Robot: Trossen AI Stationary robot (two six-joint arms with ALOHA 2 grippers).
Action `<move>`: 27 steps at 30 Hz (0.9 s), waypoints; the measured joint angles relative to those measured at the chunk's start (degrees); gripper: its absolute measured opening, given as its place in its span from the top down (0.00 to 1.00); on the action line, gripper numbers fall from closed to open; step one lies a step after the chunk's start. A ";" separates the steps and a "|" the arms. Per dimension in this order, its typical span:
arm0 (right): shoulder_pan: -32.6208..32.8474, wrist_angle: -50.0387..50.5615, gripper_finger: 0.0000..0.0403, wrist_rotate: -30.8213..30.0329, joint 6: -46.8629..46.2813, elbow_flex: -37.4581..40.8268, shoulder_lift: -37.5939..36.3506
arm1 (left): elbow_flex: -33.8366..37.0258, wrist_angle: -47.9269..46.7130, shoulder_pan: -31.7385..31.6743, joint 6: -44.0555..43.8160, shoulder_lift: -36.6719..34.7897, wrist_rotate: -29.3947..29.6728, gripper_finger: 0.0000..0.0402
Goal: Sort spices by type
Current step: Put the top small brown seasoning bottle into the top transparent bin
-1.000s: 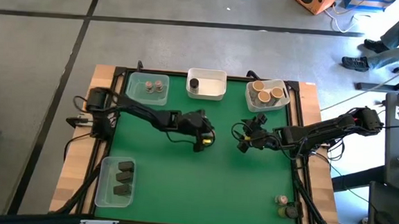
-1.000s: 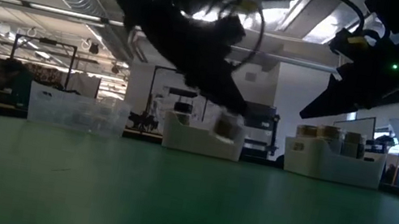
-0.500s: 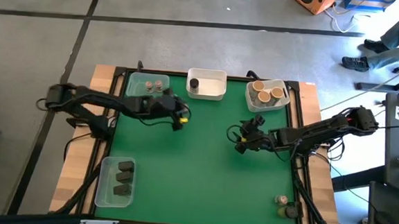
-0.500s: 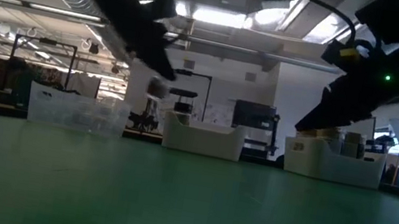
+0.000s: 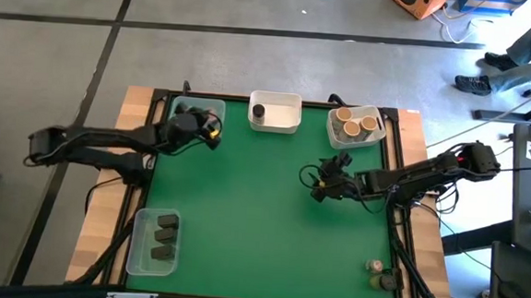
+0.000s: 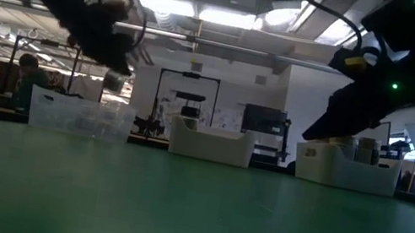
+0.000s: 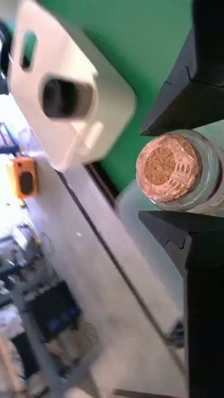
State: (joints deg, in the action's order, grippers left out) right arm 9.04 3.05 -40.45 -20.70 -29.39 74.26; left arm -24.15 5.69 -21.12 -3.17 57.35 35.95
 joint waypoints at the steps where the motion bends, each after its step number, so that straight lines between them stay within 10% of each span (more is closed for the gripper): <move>1: -0.30 0.04 0.30 -0.04 -0.18 0.00 0.00 | 0.98 0.64 -0.86 -0.97 0.16 -0.02 0.60; 27: -3.06 0.04 0.30 1.08 -1.68 0.00 0.00 | 6.81 17.79 -12.67 -8.51 12.68 -12.71 0.59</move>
State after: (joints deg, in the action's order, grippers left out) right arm 5.98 3.09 -39.37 -22.38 -29.39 74.26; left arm -17.34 23.48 -33.79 -11.68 70.03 23.24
